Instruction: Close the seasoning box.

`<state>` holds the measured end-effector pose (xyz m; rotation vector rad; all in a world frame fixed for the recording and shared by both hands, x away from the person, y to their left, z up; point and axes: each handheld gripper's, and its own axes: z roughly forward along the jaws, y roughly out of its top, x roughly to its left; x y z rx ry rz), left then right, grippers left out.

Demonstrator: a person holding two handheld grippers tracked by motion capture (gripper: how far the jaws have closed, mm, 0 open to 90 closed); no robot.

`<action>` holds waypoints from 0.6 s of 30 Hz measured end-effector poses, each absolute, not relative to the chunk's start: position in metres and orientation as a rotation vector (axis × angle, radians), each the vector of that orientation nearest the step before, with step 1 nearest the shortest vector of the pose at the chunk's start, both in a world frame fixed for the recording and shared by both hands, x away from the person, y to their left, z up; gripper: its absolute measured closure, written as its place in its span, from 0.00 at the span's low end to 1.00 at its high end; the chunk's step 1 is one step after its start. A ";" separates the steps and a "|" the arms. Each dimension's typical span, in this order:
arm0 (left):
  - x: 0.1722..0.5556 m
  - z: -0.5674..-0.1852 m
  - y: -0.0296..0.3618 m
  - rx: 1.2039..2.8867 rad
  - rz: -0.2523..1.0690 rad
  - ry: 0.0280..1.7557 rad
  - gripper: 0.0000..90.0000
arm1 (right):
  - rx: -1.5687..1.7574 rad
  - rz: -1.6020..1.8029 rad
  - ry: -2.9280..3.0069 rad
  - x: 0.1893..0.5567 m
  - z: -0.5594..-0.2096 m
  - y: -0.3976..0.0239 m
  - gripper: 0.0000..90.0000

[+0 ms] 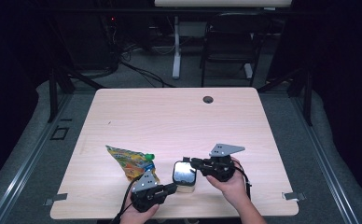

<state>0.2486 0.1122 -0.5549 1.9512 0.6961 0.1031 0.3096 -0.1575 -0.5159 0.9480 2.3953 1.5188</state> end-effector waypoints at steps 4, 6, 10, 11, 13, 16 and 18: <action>0.249 -0.555 0.112 1.945 0.102 0.700 0.94 | 0.943 1.510 2.403 0.309 -0.519 -0.157 0.90; 0.249 -0.555 0.112 1.944 0.101 0.701 0.94 | 0.946 1.503 2.407 0.309 -0.520 -0.157 0.90; 0.249 -0.555 0.111 1.942 0.107 0.703 0.94 | 0.944 1.508 2.403 0.309 -0.520 -0.157 0.90; 0.249 -0.555 0.111 1.943 0.113 0.702 0.94 | 0.945 1.509 2.401 0.309 -0.520 -0.157 0.90; 0.250 -0.555 0.111 1.945 0.114 0.710 0.94 | 0.952 1.516 2.397 0.309 -0.521 -0.157 0.90; 0.251 -0.555 0.110 1.942 0.115 0.709 0.94 | 0.952 1.518 2.395 0.309 -0.521 -0.157 0.90; 0.251 -0.555 0.110 1.940 0.117 0.711 0.94 | 0.948 1.518 2.398 0.309 -0.521 -0.158 0.90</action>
